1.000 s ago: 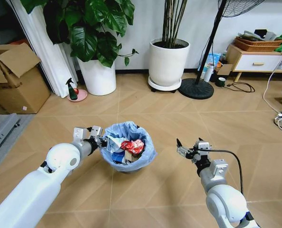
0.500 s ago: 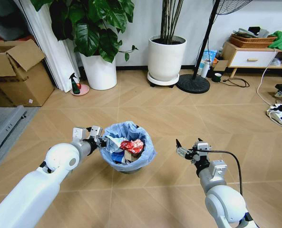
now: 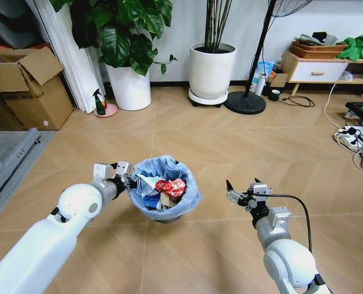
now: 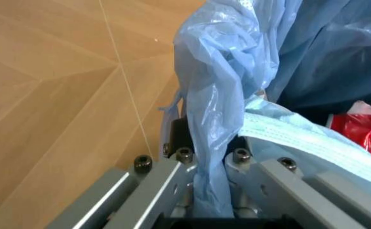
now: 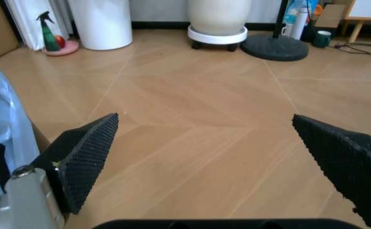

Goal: Pick up the trash bin and place the garbage on the floor into it.

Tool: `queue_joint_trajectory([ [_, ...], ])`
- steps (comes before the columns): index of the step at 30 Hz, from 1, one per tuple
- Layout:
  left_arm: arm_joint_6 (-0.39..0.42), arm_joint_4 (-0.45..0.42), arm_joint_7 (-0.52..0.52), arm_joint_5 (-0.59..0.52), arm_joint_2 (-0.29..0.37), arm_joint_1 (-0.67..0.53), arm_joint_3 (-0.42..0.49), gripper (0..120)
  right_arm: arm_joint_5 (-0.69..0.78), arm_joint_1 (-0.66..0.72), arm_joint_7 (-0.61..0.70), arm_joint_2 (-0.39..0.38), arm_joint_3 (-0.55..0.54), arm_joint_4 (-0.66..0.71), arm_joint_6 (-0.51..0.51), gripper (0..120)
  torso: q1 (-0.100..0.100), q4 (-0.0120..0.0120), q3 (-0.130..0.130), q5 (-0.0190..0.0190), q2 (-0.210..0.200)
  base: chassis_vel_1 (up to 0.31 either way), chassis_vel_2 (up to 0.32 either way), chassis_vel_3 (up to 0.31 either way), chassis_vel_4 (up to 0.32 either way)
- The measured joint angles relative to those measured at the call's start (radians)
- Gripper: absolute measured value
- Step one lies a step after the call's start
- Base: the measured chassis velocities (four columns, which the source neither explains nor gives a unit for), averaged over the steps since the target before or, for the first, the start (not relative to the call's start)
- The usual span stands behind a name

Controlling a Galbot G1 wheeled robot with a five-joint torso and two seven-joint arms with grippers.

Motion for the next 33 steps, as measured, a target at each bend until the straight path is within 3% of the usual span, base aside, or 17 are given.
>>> queue_joint_trajectory([
  [12,0.0,0.0,-0.005,0.001,-0.001,0.008,-0.003,0,0.0,0.001,-0.001,-0.001,-0.002,-0.005,0.003,100,0.0,0.0001,0.0,0.001,0.0,0.206,-0.117,-0.196,0.129],
  [33,0.0,-0.004,-0.013,0.004,-0.016,0.027,-0.004,0,-0.004,-0.002,-0.008,-0.002,-0.005,-0.015,0.013,100,0.0,-0.0001,0.0,0.0005,0.0,0.117,-0.123,-0.114,0.113],
])
